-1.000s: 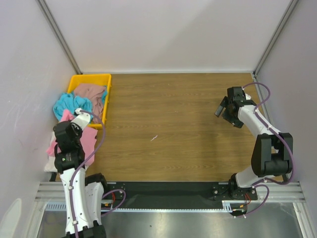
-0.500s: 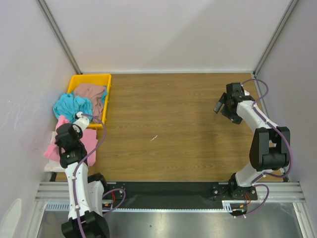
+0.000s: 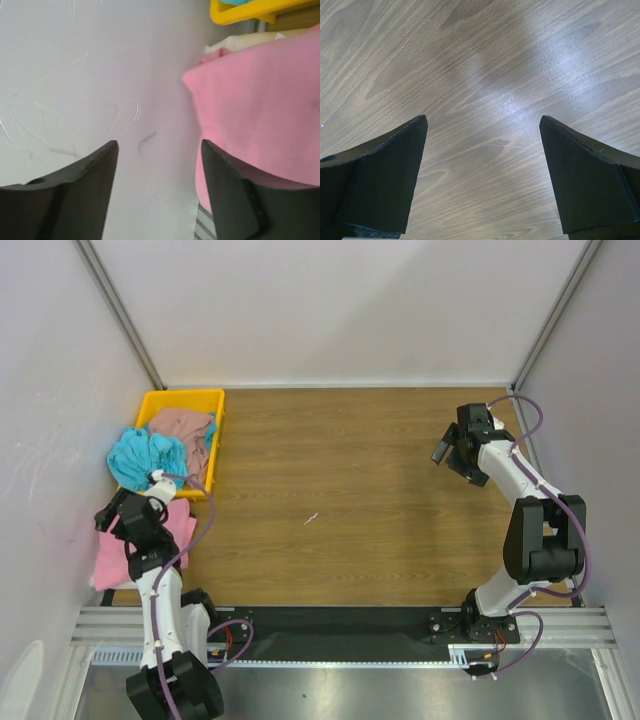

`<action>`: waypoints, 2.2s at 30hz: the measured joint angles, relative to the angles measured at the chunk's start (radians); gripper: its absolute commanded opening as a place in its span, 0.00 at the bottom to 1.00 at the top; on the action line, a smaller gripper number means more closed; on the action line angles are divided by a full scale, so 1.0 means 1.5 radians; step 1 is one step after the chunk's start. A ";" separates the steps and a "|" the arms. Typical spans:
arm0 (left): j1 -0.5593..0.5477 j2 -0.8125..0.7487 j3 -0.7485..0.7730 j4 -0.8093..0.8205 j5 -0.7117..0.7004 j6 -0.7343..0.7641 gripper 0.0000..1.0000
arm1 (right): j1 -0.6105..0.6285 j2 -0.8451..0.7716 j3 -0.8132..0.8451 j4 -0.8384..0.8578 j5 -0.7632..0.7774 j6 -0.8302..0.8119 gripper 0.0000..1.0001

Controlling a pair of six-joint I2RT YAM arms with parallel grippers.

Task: Fold and stack the t-shirts
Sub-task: Neatly place the folded tshirt to the corner

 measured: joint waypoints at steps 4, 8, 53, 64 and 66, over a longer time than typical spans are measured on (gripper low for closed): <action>0.019 -0.013 0.018 -0.006 -0.013 -0.055 0.94 | 0.004 0.000 0.000 0.000 0.000 0.000 1.00; 0.023 -0.036 0.037 -0.025 -0.011 -0.121 1.00 | 0.006 0.000 0.000 -0.002 0.001 0.000 1.00; -0.419 -0.026 0.318 -0.204 0.243 -0.792 1.00 | -0.016 -0.646 -0.150 0.100 -0.080 -0.116 1.00; -0.419 -0.237 0.044 -0.130 0.161 -0.919 1.00 | -0.016 -0.817 -0.377 0.043 -0.052 -0.042 1.00; -0.419 -0.258 0.042 -0.126 0.150 -0.919 1.00 | -0.016 -0.817 -0.383 0.043 -0.051 -0.037 1.00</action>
